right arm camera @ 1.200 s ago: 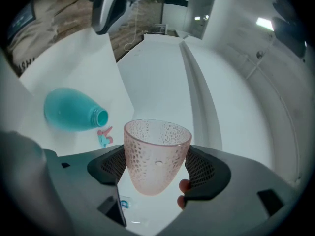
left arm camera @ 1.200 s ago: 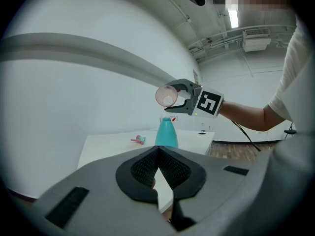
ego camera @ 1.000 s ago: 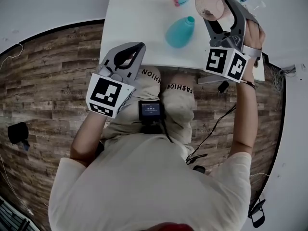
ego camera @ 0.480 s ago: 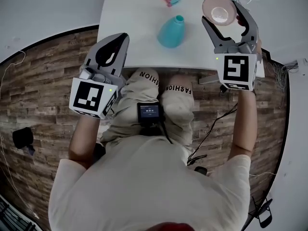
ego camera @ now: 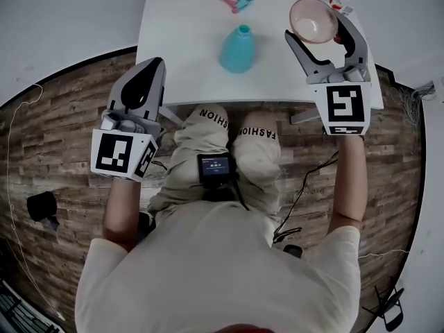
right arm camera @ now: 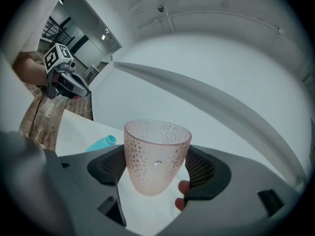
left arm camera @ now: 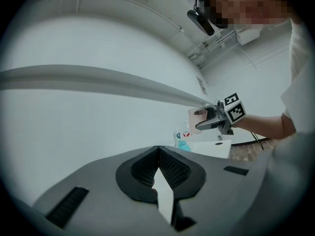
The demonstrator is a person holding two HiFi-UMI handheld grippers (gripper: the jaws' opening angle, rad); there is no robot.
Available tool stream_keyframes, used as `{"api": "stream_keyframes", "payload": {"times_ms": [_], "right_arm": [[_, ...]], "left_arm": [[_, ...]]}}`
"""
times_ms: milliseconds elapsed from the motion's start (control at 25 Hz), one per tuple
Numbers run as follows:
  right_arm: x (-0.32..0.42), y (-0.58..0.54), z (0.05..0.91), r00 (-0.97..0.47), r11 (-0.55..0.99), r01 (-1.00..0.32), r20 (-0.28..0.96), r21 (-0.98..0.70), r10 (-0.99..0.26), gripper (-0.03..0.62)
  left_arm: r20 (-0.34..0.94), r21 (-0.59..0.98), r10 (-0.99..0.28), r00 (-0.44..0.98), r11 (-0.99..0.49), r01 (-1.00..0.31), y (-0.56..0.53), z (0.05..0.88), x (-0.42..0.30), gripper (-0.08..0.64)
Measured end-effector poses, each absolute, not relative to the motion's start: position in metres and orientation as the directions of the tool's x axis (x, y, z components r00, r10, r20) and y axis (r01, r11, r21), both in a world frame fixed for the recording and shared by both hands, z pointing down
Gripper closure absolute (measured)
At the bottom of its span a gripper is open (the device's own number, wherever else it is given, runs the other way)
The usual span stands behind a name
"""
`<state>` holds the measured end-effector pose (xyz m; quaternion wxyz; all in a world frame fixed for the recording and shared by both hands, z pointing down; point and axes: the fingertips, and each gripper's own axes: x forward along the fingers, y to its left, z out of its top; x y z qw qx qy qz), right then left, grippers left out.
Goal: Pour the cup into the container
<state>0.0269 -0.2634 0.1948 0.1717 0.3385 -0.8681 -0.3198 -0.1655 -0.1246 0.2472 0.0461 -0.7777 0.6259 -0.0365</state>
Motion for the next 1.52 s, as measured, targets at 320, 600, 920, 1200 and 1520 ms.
{"api": "stream_keyframes", "payload": {"times_ms": [320,600,920,1200,1520], "right_arm": [[0.042,-0.265,0.202,-0.730,0.620,-0.514,0.078,0.593,-0.679,0.218],[0.046,-0.269,0.204,-0.730,0.638,-0.534,0.079,0.555,-0.679,0.218],[0.057,-0.273,0.209,-0.724,0.642,-0.555,0.072,0.529,-0.686,0.218],[0.063,-0.277,0.210,-0.719,0.644,-0.568,0.072,0.514,-0.692,0.218],[0.076,-0.275,0.213,-0.704,0.631,-0.582,0.071,0.513,-0.707,0.218]], "left_arm": [[0.015,-0.116,-0.980,0.197,-0.198,-0.973,-0.124,0.250,-0.165,0.549],[0.028,-0.107,-0.979,0.202,-0.204,-0.973,-0.126,0.252,-0.166,0.549],[0.027,-0.115,-0.978,0.207,-0.208,-0.971,-0.132,0.253,-0.160,0.549],[0.030,-0.111,-0.978,0.208,-0.210,-0.971,-0.134,0.253,-0.162,0.549],[0.030,-0.109,-0.975,0.219,-0.221,-0.969,-0.133,0.257,-0.154,0.549]]}}
